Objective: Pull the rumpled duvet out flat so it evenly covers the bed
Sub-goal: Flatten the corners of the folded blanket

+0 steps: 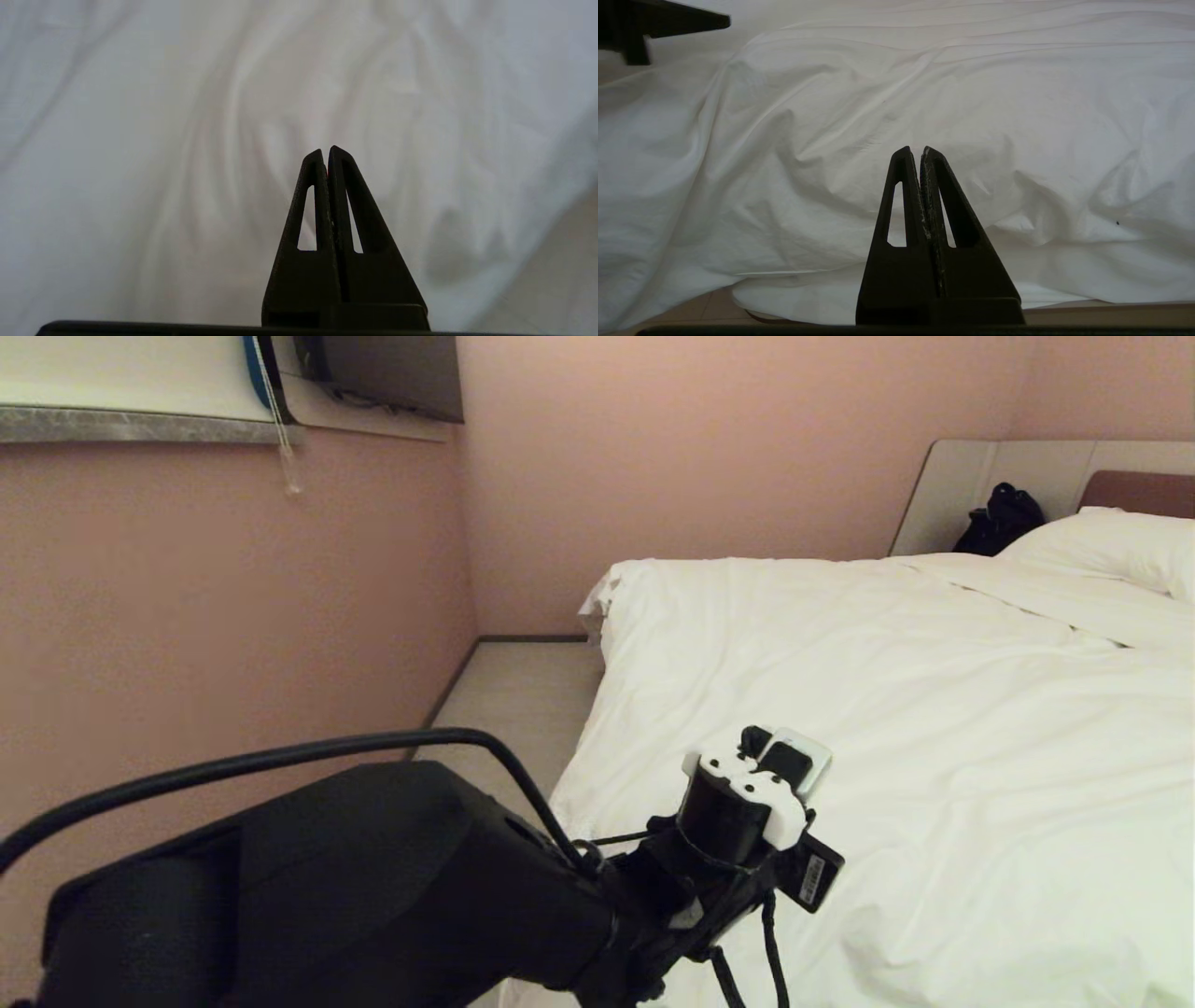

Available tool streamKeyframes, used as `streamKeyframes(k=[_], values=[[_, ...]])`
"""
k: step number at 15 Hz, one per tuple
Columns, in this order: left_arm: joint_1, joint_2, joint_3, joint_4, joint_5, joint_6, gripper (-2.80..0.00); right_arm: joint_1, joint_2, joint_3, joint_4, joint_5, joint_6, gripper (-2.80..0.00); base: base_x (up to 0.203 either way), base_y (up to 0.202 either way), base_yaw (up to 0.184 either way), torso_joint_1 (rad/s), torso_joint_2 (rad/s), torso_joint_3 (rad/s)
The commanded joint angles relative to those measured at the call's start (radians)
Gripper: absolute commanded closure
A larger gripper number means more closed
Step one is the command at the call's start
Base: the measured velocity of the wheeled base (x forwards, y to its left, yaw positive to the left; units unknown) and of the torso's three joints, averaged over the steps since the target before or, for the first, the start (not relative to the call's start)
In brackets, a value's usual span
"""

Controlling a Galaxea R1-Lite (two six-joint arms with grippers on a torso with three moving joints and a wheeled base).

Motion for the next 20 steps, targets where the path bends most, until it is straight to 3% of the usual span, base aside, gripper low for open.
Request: streamKeyframes(k=[1,5,9,14,16,18,20], values=[[0.029,0.088,-0.089,-0.004,0.035,0.003,0.00,0.000,0.001,0.000,0.000,0.000,-0.001,0.00,0.000,0.000,0.000,0.000,0.00,0.000],[0.046,0.130,-0.115,0.020,0.059,0.008,0.00,0.001,0.001,0.000,0.000,0.000,-0.001,0.00,0.000,0.000,0.000,0.000,0.00,0.000],[0.039,0.173,-0.050,-0.010,0.058,0.039,0.00,0.000,0.001,0.000,0.000,0.000,-0.001,0.00,0.000,0.000,0.000,0.000,0.00,0.000],[-0.112,0.117,0.140,-0.099,0.047,0.025,0.00,0.000,0.001,0.000,0.000,0.000,-0.001,0.00,0.000,0.000,0.000,0.000,0.00,0.000],[-0.188,0.048,0.201,-0.116,0.041,-0.024,0.00,0.000,0.001,0.000,0.000,0.000,-0.001,0.00,0.000,0.000,0.000,0.000,0.00,0.000],[-0.226,0.011,0.235,-0.121,0.027,-0.065,0.00,0.001,0.001,0.000,0.000,0.000,-0.001,0.00,0.000,0.000,0.000,0.000,0.00,0.000],[-0.227,-0.001,0.244,-0.129,0.026,-0.067,0.00,0.000,0.001,0.000,0.000,0.000,-0.001,0.00,0.000,0.000,0.000,0.000,0.00,0.000]])
